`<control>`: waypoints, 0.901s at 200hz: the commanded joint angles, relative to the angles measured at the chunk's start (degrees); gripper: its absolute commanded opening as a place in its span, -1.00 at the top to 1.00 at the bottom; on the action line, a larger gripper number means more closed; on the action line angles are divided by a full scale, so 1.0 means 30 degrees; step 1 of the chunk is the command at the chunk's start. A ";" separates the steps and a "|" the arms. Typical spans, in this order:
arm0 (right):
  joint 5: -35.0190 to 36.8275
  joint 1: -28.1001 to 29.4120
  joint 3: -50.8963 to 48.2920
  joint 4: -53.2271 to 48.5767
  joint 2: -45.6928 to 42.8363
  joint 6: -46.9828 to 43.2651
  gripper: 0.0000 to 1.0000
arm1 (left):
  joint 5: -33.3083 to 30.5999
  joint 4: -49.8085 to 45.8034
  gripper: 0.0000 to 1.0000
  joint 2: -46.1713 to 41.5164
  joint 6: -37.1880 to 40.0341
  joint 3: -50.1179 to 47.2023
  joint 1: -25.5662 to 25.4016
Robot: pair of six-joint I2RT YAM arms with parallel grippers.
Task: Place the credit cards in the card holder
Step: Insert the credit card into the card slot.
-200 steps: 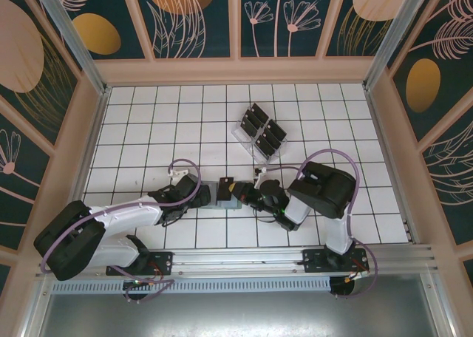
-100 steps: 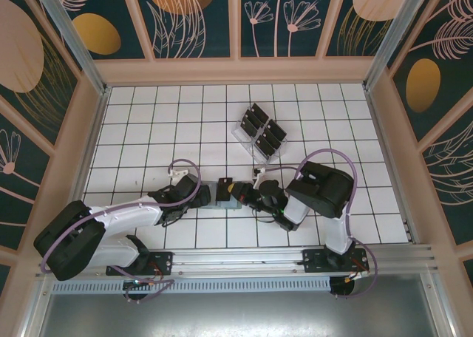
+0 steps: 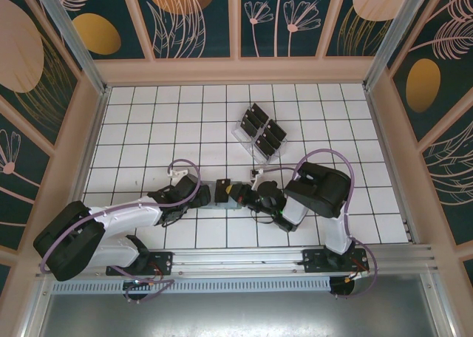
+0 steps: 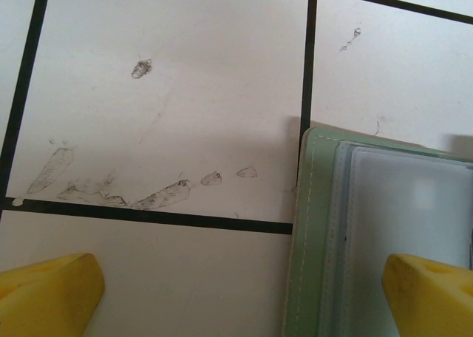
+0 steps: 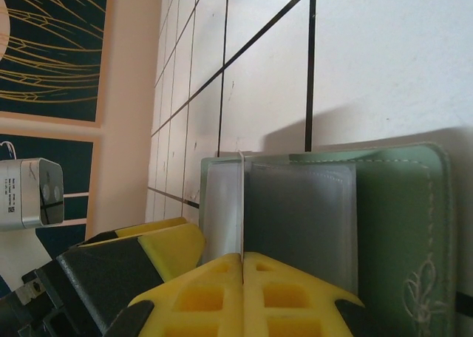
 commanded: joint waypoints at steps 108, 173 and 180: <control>0.0213 0.0216 -0.0454 0.0213 -0.0071 0.0174 1.00 | 0.0234 -0.1273 -0.98 0.0359 -0.0489 -0.1055 0.0109; 0.0081 0.0422 0.0263 -0.0492 0.0082 0.0148 1.00 | 0.0264 -0.1184 -0.98 0.0433 -0.0457 -0.1124 0.0095; 0.0109 0.0421 0.0263 -0.0507 0.0083 0.0174 1.00 | 0.0271 -0.1184 -0.97 0.0432 -0.0457 -0.1141 0.0095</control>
